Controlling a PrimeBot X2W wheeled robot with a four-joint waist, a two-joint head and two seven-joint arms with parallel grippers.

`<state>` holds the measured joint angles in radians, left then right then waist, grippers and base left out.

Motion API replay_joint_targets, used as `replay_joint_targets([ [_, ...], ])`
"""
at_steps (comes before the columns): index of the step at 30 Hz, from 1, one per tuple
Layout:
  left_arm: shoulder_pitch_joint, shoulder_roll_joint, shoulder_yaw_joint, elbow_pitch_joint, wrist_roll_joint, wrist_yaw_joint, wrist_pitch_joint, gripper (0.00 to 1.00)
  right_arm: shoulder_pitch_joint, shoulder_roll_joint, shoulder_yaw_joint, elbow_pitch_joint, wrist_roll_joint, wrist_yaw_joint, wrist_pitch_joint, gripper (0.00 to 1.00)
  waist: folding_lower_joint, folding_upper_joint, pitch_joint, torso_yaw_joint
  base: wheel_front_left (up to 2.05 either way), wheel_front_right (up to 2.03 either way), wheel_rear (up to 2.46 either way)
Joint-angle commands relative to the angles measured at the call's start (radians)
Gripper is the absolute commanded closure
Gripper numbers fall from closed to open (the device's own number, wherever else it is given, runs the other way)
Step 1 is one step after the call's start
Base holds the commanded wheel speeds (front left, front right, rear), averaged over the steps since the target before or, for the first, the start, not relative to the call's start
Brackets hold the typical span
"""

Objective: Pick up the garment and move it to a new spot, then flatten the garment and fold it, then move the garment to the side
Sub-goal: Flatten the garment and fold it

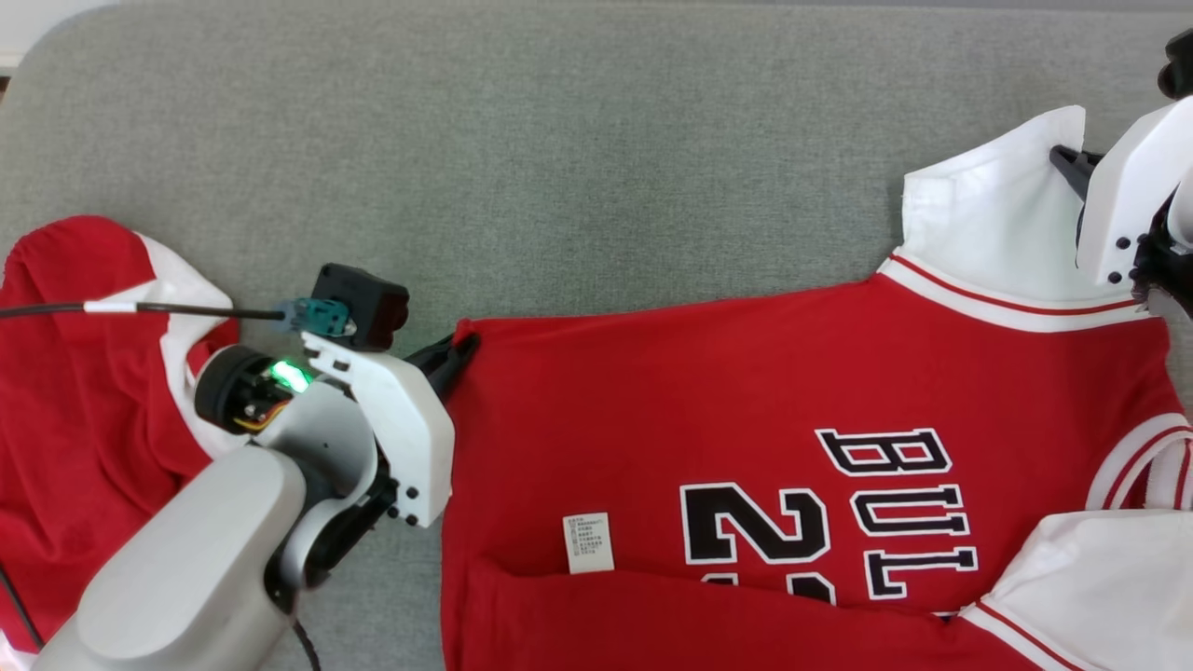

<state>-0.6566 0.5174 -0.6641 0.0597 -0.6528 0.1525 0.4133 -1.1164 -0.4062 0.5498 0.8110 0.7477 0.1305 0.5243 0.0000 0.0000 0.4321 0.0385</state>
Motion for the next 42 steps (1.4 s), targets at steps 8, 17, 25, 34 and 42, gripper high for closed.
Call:
replay_joint_targets([
  [8, 0.010, 0.040, -0.004, 0.013, -0.011, -0.006, 0.030, 1.00, 0.046, -0.010, 0.030, -0.020, 0.044, 0.000, -0.028, 1.00, 0.0000, 0.0000, -0.052, -0.033, 0.00, 0.00, 0.00],
  [17, 0.056, 0.085, 0.015, -0.043, -0.079, 0.000, 0.106, 1.00, 0.136, -0.062, 0.100, -0.114, 0.100, 0.000, -0.034, 1.00, 0.0000, 0.0000, -0.152, -0.082, 0.00, 0.00, 0.00],
  [25, 0.099, 0.141, -0.006, -0.061, -0.167, -0.030, 0.248, 1.00, 0.239, -0.126, 0.162, -0.213, 0.157, 0.000, 0.008, 1.00, 0.0000, 0.0000, -0.234, -0.111, 0.00, 0.00, 0.00],
  [34, 0.072, 0.157, 0.005, -0.043, -0.327, -0.079, 0.429, 1.00, 0.316, -0.188, 0.191, -0.314, 0.198, 0.000, 0.072, 1.00, 0.0000, 0.0000, -0.290, -0.147, 0.00, 0.00, 0.00],
  [42, 0.061, 0.153, -0.012, 0.005, -0.427, -0.104, 0.567, 1.00, 0.370, -0.232, 0.209, -0.379, 0.232, 0.000, 0.181, 1.00, 0.0000, 0.0000, -0.314, -0.162, 0.00, 0.00, 0.00],
])
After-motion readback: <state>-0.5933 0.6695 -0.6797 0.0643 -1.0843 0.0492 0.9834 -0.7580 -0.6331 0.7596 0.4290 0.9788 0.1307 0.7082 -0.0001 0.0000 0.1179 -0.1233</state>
